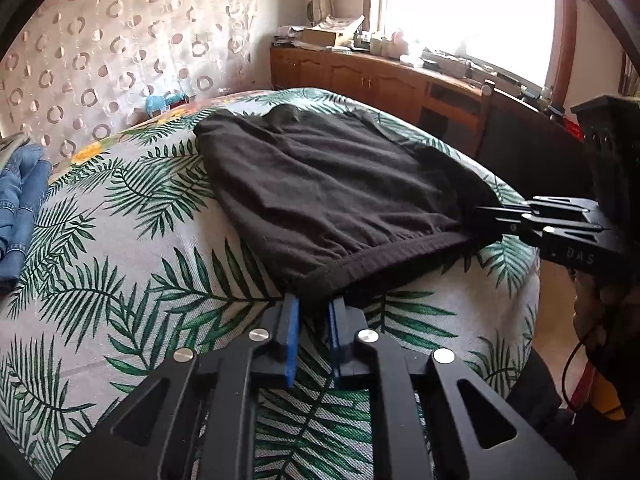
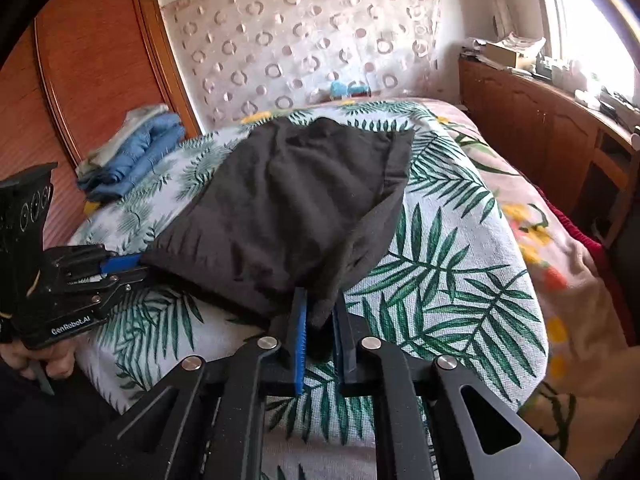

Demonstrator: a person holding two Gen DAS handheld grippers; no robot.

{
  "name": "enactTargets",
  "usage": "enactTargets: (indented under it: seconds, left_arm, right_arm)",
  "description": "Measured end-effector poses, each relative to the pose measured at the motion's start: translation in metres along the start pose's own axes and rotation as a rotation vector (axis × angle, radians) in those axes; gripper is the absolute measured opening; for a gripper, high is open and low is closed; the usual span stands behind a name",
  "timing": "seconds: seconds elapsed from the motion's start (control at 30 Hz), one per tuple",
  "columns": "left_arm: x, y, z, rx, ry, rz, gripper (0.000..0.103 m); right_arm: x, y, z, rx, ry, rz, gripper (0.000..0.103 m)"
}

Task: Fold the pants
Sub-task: 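Lift the held hem up off the bed with both grippers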

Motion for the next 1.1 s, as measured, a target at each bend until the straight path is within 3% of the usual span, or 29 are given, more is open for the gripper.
enactTargets:
  seconds: [0.27, 0.67, 0.87, 1.1]
  left_arm:
    - [0.034, 0.023, 0.01, 0.059, -0.01, -0.09, 0.008]
    - [0.119, 0.069, 0.034, 0.086, -0.008, -0.272, 0.007]
    - [0.169, 0.098, 0.056, 0.099, 0.021, -0.382, 0.007]
    - [0.194, 0.117, 0.081, 0.108, 0.074, -0.445, 0.007]
  right_arm:
    - [0.019, 0.018, 0.019, 0.055, 0.011, -0.086, 0.008]
    - [0.078, 0.058, 0.061, 0.173, 0.065, -0.233, 0.008]
    - [0.107, 0.081, 0.096, 0.26, 0.102, -0.297, 0.008]
    - [0.119, 0.102, 0.123, 0.336, 0.129, -0.342, 0.008]
Point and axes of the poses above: each gripper's, at about its wrist camera, not at the fingertips, and x roughly against the way its jaws point, z to its left, y to its top, the point moved 7 cm from there along -x, roughly the way its jaws point, and after that the axes turned 11 degrees about y, right-handed, at the moved point
